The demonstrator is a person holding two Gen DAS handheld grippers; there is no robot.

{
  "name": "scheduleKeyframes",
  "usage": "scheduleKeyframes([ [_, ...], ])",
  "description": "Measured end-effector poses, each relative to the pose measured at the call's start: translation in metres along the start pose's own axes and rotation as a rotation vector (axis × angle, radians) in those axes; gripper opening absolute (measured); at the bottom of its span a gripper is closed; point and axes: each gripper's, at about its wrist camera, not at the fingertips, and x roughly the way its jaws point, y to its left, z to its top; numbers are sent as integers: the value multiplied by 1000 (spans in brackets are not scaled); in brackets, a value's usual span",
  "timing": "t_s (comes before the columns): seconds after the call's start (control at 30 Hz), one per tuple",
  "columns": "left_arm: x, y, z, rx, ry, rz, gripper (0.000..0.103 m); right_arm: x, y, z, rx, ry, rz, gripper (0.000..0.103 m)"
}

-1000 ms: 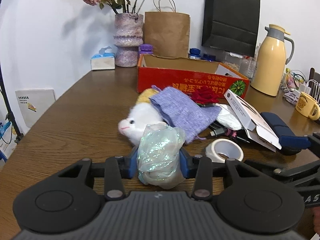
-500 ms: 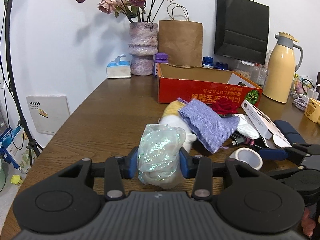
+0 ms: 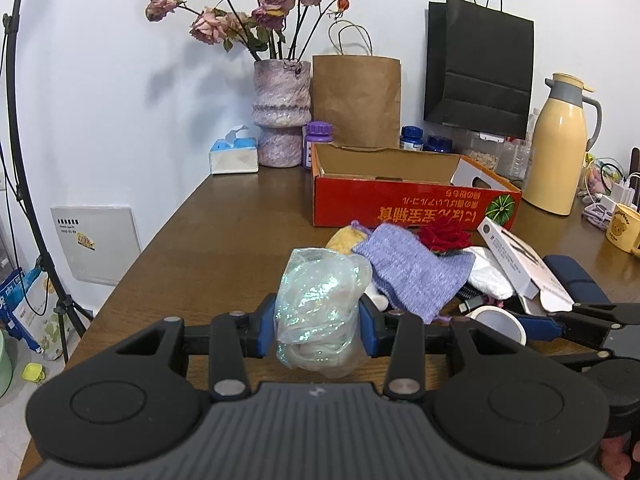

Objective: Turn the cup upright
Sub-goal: 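Grasp the white tape roll with the right gripper while the left gripper lifts the bundle, then carry the bundle and tape roll into the cardboard box and release both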

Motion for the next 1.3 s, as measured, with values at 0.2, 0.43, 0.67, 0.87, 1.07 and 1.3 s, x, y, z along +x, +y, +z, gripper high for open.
scheduleKeyframes([
  [0.2, 2, -7, 11, 8, -11, -7, 42, -12, -4, 13, 3, -40, 7, 49],
  [0.43, 8, -19, 26, 20, -23, -13, 42, -20, -15, 28, 7, -79, 3, 49],
  [0.67, 18, -31, 40, 28, -20, -19, 41, -22, -30, 42, 12, -101, -8, 49],
  [0.87, 32, -39, 54, 23, -12, -27, 41, -19, -45, 56, 23, -113, -21, 49],
  [1.07, 45, -44, 71, 13, -12, -30, 41, -11, -61, 75, 34, -125, -33, 49],
  [1.3, 69, -51, 94, 10, 0, -33, 41, 7, -78, 99, 57, -130, -43, 49],
])
